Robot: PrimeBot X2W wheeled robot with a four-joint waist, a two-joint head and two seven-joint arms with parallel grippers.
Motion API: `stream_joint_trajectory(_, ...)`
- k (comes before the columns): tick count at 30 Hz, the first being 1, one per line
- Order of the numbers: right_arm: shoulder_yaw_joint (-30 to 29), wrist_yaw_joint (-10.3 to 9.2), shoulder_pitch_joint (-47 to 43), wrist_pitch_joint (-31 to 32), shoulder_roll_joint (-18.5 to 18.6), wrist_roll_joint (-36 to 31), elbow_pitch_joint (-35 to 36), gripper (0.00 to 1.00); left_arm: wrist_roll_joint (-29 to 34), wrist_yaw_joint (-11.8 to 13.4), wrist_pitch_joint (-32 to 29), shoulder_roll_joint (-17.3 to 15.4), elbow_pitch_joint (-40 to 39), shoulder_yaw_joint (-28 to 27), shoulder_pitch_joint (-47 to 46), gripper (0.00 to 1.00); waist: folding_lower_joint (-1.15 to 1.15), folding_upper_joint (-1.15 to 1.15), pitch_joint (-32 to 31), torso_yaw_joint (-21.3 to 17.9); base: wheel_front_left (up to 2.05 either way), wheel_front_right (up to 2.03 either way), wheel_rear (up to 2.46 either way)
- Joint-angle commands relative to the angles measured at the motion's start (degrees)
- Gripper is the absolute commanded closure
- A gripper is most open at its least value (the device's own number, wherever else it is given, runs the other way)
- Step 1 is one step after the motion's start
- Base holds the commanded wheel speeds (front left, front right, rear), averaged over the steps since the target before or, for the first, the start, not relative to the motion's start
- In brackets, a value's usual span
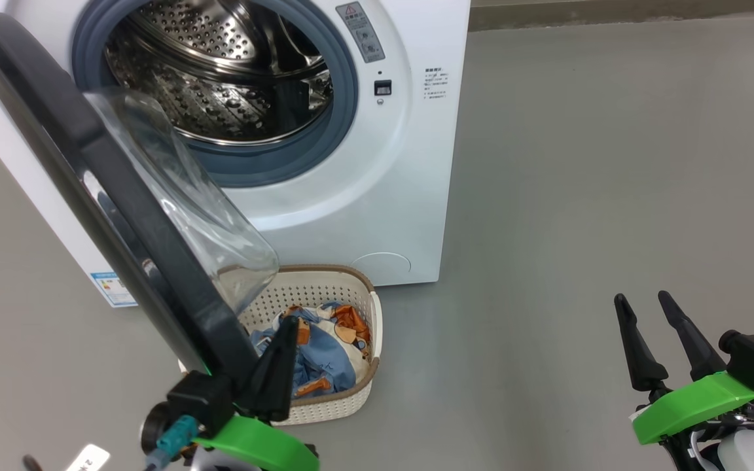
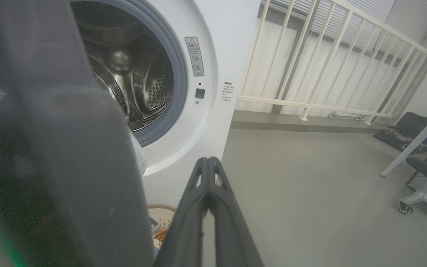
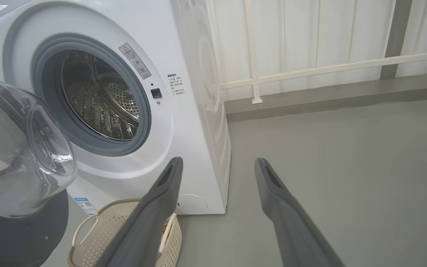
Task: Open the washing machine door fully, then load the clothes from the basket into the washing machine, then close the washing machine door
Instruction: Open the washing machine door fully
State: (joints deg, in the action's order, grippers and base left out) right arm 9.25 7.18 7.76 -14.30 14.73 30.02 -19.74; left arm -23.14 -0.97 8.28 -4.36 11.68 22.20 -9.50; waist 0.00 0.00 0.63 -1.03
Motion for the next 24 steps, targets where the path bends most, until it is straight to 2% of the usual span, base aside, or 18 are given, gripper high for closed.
stream_joint_trajectory(1, 1.17, 0.31, 1.7, -0.7, 1.02, -0.41, 1.02, 0.0, -0.66, -0.02, 0.86, -0.14, -0.73, -2.3, -2.86, 1.0, 0.0, 0.0, -0.08, -0.06, 0.0, 0.0, 0.0)
stream_joint_trajectory(12, 1.44, 0.31, 1.17, -0.7, 1.24, 0.0, 0.46, 0.0, -2.78, 1.6, 2.77, -0.58, 3.47, -5.6, -3.5, 1.0, 0.0, 0.0, -0.6, 0.68, 0.0, 0.0, 0.0)
stream_joint_trajectory(24, 0.95, 0.31, 0.73, -0.7, 0.58, 0.28, 0.21, 0.0, -3.94, 2.53, 2.88, -1.78, 2.68, -6.76, -1.74, 1.0, 0.0, 0.0, -0.69, 5.89, 0.0, 0.0, 0.0)
